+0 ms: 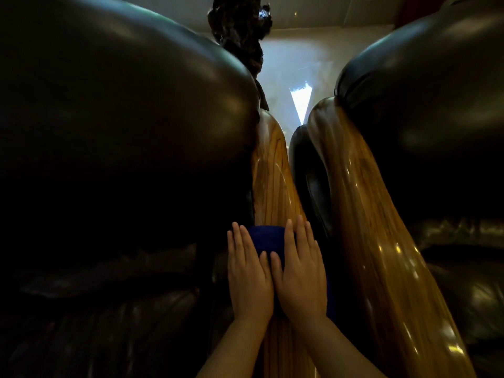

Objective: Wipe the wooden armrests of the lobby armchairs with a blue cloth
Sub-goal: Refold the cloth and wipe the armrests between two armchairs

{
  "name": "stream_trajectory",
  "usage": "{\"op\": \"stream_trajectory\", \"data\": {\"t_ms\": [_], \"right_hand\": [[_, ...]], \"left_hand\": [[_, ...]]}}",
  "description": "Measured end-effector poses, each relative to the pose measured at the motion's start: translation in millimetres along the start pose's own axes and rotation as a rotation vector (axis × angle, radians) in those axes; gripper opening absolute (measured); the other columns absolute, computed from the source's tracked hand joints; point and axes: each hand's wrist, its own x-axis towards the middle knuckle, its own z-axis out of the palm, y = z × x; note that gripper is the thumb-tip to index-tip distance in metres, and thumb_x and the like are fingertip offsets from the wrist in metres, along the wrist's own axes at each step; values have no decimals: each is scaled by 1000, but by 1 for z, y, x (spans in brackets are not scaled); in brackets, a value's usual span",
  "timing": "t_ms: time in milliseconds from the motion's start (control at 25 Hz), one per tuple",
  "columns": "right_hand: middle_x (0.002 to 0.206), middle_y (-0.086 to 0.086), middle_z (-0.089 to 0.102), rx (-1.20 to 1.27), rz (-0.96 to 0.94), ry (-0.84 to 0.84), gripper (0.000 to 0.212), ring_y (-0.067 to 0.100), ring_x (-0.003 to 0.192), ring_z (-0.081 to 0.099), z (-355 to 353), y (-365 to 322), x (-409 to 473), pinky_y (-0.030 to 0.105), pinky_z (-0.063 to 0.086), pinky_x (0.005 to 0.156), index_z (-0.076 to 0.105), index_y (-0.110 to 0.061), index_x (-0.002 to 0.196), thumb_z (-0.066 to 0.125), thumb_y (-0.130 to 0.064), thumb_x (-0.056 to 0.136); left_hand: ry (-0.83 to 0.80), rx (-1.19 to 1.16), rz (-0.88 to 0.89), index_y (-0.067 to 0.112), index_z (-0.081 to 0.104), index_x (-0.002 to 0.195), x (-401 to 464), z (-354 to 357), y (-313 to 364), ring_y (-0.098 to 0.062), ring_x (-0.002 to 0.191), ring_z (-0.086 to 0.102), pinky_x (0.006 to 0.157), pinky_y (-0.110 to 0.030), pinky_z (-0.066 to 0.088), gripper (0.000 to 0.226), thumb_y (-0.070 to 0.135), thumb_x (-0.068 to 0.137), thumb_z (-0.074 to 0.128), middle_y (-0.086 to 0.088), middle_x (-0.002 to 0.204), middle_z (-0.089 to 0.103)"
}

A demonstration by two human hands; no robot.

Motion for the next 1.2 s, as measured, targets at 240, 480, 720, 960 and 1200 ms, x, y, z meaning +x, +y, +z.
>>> {"op": "stream_trajectory", "data": {"t_ms": [240, 480, 720, 960, 1200], "right_hand": [[152, -6, -1, 86, 66, -14, 61, 12, 142, 4, 0, 3, 45, 31, 20, 111, -6, -28, 140, 20, -50, 89], [155, -3, 4, 165, 49, -20, 60, 12, 142, 6, 4, 4, 102, 28, 18, 109, -2, -28, 141, 29, -43, 92], [157, 1, 8, 279, 26, -58, 60, 11, 142, 8, 14, 9, 159, 24, 15, 108, 5, -23, 144, 31, -41, 93], [157, 6, 10, 223, 90, -47, 58, 18, 143, 5, 26, 14, 218, 45, 17, 115, 6, -19, 145, 26, -40, 94], [143, 15, 30, 139, 47, 152, 55, 31, 130, 29, 7, 17, 233, 48, 36, 100, 25, -25, 137, 44, -38, 88]], "left_hand": [[-60, 13, 69, 30, -18, 136, 47, 7, 13, -8, 139, -20, 115, -30, 9, 55, 34, 91, 14, 14, 148, -21], [-70, -31, 105, 30, -12, 135, 100, 9, 25, -8, 139, -14, 113, -30, 9, 52, 36, 90, 11, 13, 148, -14], [-12, -22, 110, 19, 1, 143, 150, 16, 35, -16, 142, -3, 114, -32, 9, 54, 28, 96, 24, -1, 156, 4], [211, 200, 122, 20, 32, 137, 195, 21, 51, -37, 121, 41, 91, -56, 37, 50, 30, 88, 34, -17, 136, 43], [301, 393, 314, 12, 50, 119, 215, 14, 58, -37, 115, 50, 90, -55, 39, 35, 19, 85, 50, -17, 125, 53]]}}
